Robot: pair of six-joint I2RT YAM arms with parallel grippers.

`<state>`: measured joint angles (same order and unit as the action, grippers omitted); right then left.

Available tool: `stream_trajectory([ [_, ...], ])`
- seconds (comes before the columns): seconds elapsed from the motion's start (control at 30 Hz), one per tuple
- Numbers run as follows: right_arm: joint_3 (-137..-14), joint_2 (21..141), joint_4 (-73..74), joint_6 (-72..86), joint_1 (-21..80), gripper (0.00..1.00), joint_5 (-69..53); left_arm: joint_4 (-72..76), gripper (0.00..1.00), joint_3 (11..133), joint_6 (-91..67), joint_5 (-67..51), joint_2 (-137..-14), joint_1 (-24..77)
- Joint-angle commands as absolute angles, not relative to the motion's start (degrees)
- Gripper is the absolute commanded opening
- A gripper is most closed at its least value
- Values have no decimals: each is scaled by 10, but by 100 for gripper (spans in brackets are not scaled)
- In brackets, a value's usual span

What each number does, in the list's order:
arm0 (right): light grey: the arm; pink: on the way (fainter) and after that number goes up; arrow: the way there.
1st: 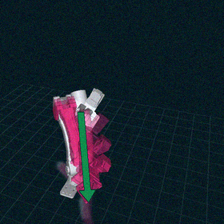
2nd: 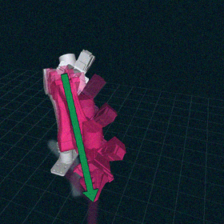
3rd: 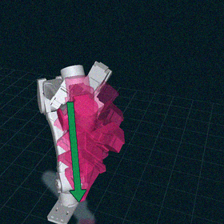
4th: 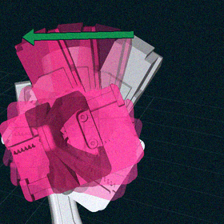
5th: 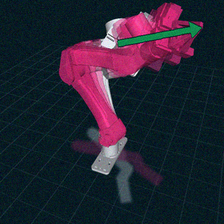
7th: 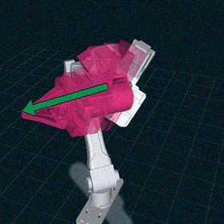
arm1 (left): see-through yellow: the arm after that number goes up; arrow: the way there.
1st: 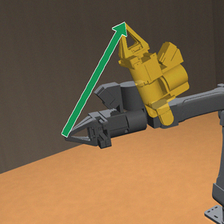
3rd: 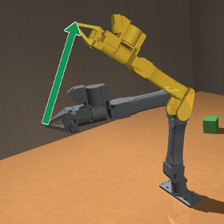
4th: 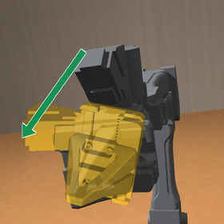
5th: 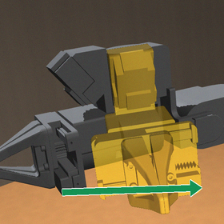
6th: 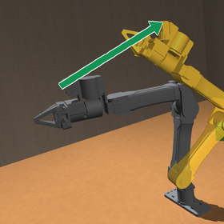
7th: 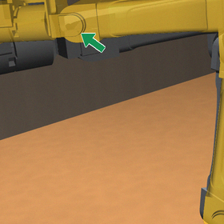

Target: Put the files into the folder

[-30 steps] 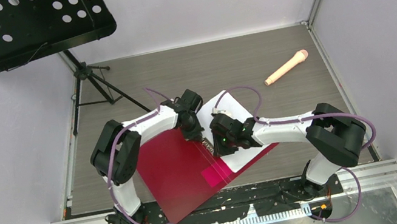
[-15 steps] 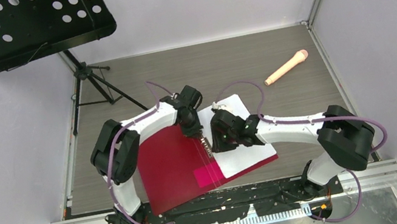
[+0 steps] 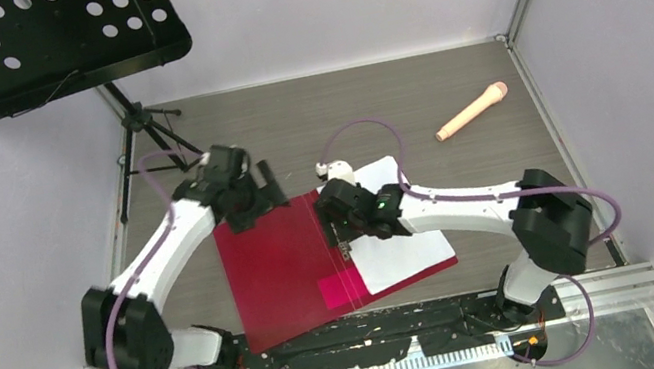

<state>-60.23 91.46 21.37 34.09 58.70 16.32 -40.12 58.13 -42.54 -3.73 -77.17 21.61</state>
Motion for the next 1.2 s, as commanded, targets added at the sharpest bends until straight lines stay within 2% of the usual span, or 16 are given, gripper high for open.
stream_trajectory([
  [0.0, -661, 975, 255, 289, 599, 71, 238, -403, 98, 486, -400, -77, -696, 135],
  [0.23, -668, 1023, 250, 272, 599, 71, 251, -356, 100, 346, -429, -31, -584, 101],
  [0.57, -629, 1019, 231, 266, 596, 70, 236, -376, 100, 263, -451, 119, -475, 100],
  [0.93, -606, 1017, 201, 287, 592, 63, 196, -302, 99, 247, -447, -35, -522, 99],
  [1.17, -610, 1017, 192, 293, 592, 52, 163, -346, 97, 352, -416, -130, -504, 99],
])
